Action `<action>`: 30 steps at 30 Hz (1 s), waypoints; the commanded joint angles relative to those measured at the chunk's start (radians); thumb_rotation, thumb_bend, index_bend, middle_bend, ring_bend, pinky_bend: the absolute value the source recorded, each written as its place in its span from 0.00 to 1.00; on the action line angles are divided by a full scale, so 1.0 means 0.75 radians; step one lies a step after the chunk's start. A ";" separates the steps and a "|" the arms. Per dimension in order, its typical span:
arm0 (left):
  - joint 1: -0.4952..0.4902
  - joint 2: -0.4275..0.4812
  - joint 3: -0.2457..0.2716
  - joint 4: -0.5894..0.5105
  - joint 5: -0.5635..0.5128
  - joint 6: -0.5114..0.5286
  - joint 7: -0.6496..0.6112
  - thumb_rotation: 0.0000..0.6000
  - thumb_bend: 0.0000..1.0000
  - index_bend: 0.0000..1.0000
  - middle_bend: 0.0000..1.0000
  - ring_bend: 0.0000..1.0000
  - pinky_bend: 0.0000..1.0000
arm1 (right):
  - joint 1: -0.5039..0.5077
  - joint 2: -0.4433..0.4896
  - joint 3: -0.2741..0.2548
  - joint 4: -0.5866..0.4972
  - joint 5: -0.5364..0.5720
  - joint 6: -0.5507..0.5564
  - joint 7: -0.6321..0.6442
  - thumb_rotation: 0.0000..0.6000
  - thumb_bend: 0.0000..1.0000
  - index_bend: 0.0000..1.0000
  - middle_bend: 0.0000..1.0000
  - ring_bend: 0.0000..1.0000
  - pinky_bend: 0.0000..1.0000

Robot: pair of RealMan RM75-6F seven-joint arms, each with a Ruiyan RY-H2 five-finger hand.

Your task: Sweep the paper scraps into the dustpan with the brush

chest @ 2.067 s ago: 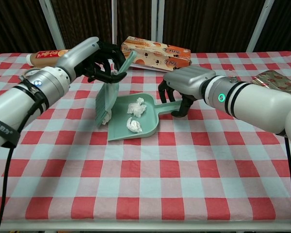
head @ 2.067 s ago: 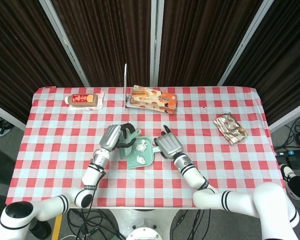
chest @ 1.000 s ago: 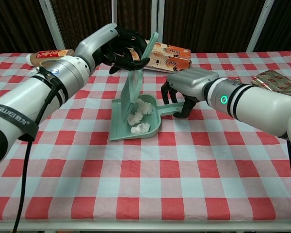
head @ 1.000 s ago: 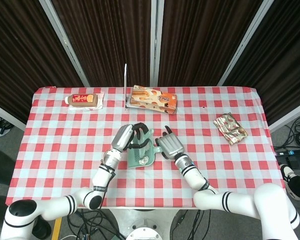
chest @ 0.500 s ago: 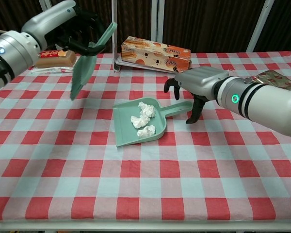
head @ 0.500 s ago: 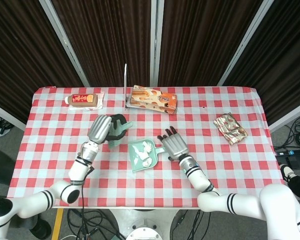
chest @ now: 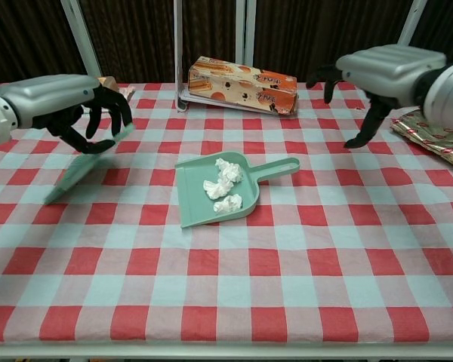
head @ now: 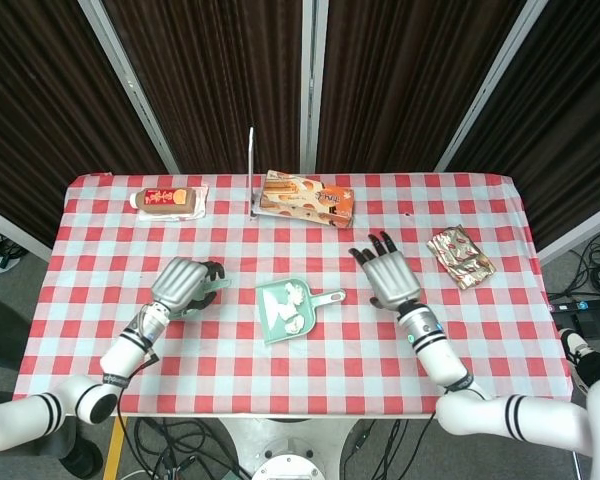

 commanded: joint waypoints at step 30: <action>0.724 0.425 0.180 -0.092 0.115 0.859 -0.230 1.00 0.12 0.19 0.20 0.17 0.23 | -0.821 0.546 -0.240 -0.014 -0.679 0.679 0.963 1.00 0.15 0.09 0.18 0.00 0.00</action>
